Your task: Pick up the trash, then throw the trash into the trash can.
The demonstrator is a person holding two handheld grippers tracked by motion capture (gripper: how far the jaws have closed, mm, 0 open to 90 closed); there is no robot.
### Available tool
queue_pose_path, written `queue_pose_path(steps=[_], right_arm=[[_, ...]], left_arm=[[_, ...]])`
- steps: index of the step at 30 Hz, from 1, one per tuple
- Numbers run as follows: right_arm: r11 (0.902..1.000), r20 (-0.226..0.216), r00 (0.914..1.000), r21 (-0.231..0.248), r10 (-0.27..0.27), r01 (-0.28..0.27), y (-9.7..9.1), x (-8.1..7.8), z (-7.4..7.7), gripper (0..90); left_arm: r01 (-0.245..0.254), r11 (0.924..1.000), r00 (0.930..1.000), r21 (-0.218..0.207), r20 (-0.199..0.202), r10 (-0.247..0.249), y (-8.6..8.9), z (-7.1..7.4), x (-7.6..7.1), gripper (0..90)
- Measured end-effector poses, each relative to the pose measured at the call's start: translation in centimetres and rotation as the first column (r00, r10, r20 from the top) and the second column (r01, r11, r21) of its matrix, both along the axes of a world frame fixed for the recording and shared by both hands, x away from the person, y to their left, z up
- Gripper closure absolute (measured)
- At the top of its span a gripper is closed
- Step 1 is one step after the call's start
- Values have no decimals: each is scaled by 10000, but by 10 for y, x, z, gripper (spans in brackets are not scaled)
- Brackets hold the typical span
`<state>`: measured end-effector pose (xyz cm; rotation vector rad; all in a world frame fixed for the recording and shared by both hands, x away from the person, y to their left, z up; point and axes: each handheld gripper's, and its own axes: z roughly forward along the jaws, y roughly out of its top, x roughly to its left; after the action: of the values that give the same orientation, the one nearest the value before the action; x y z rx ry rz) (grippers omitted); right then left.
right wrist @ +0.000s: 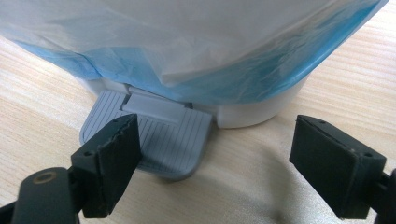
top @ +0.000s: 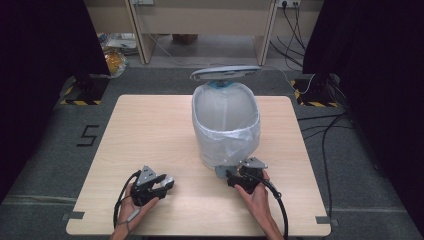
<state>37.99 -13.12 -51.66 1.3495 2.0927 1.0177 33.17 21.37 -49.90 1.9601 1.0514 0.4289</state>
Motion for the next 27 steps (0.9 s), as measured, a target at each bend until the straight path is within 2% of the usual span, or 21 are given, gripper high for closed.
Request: queue_pose_path(steps=[8, 27], right_arm=[[10000, 8, 10000, -8, 15, -15, 0, 0, 0, 163], [10000, 28, 10000, -35, -1, 1, 1, -1, 0, 163]], left_arm=[[-86, 9999, 9993, -132, 366, 91, 3, 17, 14, 577], [32, 9995, 9991, -321, 413, -19, 2, 30, 27, 576]])
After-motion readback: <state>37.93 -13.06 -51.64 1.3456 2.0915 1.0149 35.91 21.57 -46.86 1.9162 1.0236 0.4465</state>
